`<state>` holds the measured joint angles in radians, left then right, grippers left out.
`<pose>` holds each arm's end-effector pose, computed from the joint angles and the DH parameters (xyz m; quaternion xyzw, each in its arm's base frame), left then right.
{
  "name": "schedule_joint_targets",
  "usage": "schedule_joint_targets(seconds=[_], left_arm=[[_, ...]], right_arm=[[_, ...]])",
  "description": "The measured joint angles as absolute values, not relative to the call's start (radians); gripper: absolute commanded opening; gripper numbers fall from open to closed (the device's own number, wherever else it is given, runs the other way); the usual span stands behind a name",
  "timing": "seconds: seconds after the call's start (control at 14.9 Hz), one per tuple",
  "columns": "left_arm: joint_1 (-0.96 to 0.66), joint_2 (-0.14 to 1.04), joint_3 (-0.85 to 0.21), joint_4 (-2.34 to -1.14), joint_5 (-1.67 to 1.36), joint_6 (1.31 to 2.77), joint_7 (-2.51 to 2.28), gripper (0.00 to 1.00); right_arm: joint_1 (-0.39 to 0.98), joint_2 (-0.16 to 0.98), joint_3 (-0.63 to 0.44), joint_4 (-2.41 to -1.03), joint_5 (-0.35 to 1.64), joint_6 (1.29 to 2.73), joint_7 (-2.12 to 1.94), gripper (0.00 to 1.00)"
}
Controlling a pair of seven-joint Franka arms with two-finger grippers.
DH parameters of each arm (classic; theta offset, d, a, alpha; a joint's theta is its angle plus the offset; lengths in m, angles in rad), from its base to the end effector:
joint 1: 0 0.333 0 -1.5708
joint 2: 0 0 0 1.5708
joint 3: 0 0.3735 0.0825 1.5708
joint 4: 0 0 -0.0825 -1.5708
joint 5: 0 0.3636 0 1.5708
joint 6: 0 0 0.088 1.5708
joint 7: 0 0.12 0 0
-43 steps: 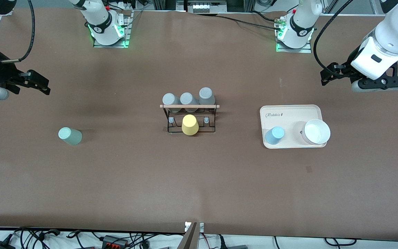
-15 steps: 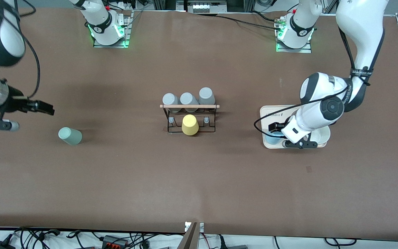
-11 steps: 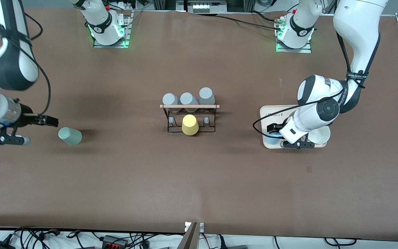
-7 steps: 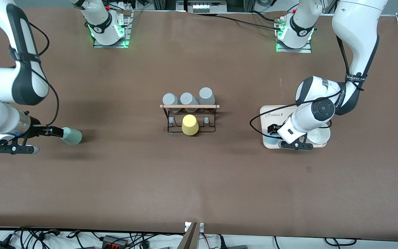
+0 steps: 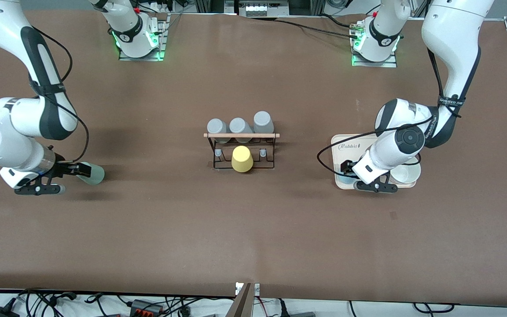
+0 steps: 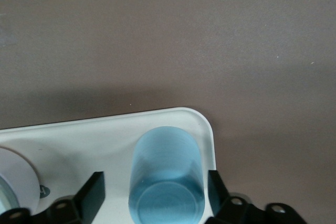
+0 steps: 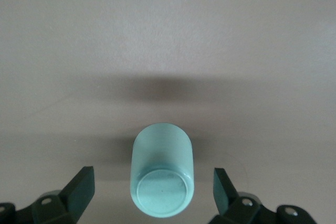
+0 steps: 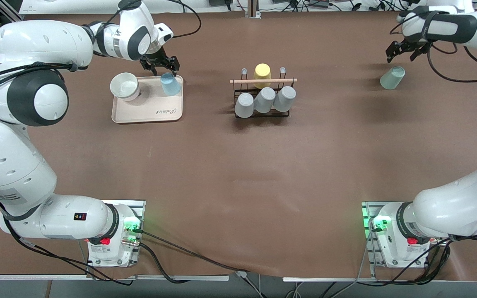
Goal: Hang scattered cups on rack with three cups
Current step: 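Lift both cups, carrying the blue cup toward the rack with the left gripper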
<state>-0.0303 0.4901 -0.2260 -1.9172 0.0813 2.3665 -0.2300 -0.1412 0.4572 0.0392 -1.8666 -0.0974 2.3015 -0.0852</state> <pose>0.6196 -0.1480 0.2924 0.9991 -0.0304 -0.0188 0.0211 0.6421 -0.0711 0.3216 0.9993 0.0226 -0.0133 0.0261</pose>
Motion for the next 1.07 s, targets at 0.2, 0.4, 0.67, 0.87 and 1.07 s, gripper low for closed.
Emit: schedule_joint_targets(seconds=[0.2,0.4,0.67,0.87,1.07], left_arm=[[-0.031,0.503,-0.226,-1.917,0.082,2.372,-0.23,0.43],[-0.03,0.503,-0.226,-1.915,0.082,2.373,-0.23,0.14],[-0.031,0.503,-0.226,-1.914,0.082,2.373,-0.23,0.03],[-0.033,0.499,-0.23,-1.901,0.082,2.372,-0.231,0.01],[-0.049,0.486,-0.259,-1.828,0.082,2.289,-0.256,0.01]], right_arm=[[-0.143,0.463,0.039,-1.902,-0.097,2.345,-0.094,1.0],[-0.156,0.469,0.039,-1.931,-0.097,2.386,-0.112,1.0],[-0.162,0.478,0.039,-1.939,-0.097,2.394,-0.116,1.0],[-0.162,0.478,0.039,-1.939,-0.097,2.395,-0.117,1.0],[-0.163,0.479,0.039,-1.939,-0.097,2.396,-0.117,0.81]])
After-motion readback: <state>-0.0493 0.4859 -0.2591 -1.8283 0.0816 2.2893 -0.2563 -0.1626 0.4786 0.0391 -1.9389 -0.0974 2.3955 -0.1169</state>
